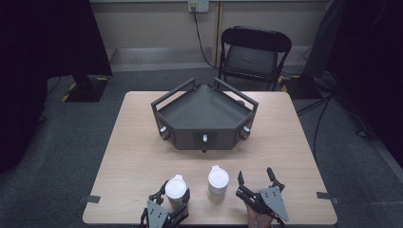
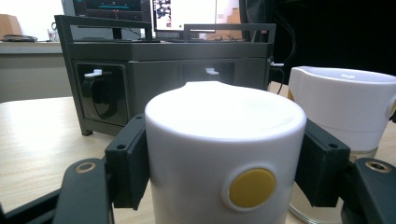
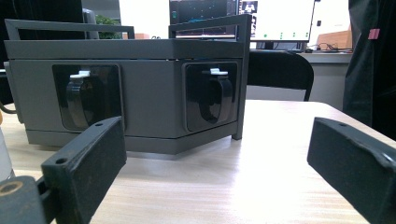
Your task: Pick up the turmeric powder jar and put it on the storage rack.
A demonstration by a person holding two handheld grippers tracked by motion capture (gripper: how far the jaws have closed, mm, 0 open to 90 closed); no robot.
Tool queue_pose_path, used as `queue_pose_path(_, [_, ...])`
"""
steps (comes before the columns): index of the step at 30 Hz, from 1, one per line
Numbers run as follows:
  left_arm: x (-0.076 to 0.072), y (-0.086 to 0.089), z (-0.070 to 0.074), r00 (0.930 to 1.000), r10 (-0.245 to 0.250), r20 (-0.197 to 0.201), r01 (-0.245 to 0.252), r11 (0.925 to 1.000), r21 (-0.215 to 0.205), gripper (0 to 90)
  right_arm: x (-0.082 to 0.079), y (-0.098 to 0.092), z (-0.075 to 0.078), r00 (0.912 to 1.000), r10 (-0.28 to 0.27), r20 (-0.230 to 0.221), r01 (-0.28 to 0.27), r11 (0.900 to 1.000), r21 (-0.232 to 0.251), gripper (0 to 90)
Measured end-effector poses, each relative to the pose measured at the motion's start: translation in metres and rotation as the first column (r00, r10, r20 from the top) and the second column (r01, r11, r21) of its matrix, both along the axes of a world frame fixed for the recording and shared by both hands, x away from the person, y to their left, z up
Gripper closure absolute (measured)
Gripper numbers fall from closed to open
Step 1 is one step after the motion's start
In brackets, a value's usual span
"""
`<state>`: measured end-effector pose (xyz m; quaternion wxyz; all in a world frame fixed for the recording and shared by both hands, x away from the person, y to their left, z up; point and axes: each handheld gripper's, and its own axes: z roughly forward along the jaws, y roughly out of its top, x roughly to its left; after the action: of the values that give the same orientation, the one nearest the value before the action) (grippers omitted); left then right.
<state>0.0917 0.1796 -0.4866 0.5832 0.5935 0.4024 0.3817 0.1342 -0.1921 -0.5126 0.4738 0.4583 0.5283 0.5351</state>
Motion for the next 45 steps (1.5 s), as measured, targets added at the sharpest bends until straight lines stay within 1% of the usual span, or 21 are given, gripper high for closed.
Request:
queue_pose_path(4, [0.002,0.001,0.002,1.0000,-0.002,-0.009,0.002,1.0000,-0.008,30.7,0.000,0.000,0.000,1.0000,0.000,0.000,0.000,1.000,0.000,3.4])
queue_pose_path(7, [0.003,0.001,0.004,0.9999,-0.001,-0.017,0.001,1.0000,-0.004,30.7,0.000,0.000,0.000,1.0000,0.000,0.000,0.000,1.000,0.000,3.4])
queue_pose_path(11, [0.003,0.002,0.004,0.9999,0.003,-0.015,-0.003,1.0000,-0.007,30.7,0.000,0.000,0.000,1.0000,0.000,0.000,0.000,1.000,0.000,3.4])
queue_pose_path(17, [0.004,0.003,0.008,1.0000,0.006,-0.002,-0.006,0.9999,-0.012,30.7,0.000,0.000,0.000,1.0000,0.000,0.000,0.000,1.000,0.000,3.4])
queue_pose_path(19, [0.004,0.003,0.007,0.9999,0.010,0.007,-0.010,0.9999,-0.007,30.7,0.000,0.000,0.000,1.0000,0.000,0.000,0.000,1.000,0.000,3.4])
queue_pose_path(21, [0.005,0.004,0.008,0.9999,0.010,0.007,-0.010,0.9999,-0.005,30.7,0.000,0.000,0.000,1.0000,0.000,0.000,0.000,1.000,0.000,3.4])
queue_pose_path(25, [0.007,0.005,0.010,1.0000,0.002,0.002,-0.002,1.0000,-0.007,30.7,0.000,0.000,0.000,1.0000,-0.001,0.000,0.001,1.000,0.000,3.4])
queue_pose_path(38, [0.013,0.011,0.019,0.9992,-0.035,0.019,0.035,0.9994,-0.002,30.7,0.000,0.000,0.000,1.0000,-0.001,0.000,0.001,1.000,0.000,3.4])
queue_pose_path(45, [0.017,0.016,0.025,0.9989,-0.039,0.024,0.039,0.9992,0.003,30.8,0.000,0.000,0.000,1.0000,-0.001,0.000,0.001,1.000,0.000,3.4])
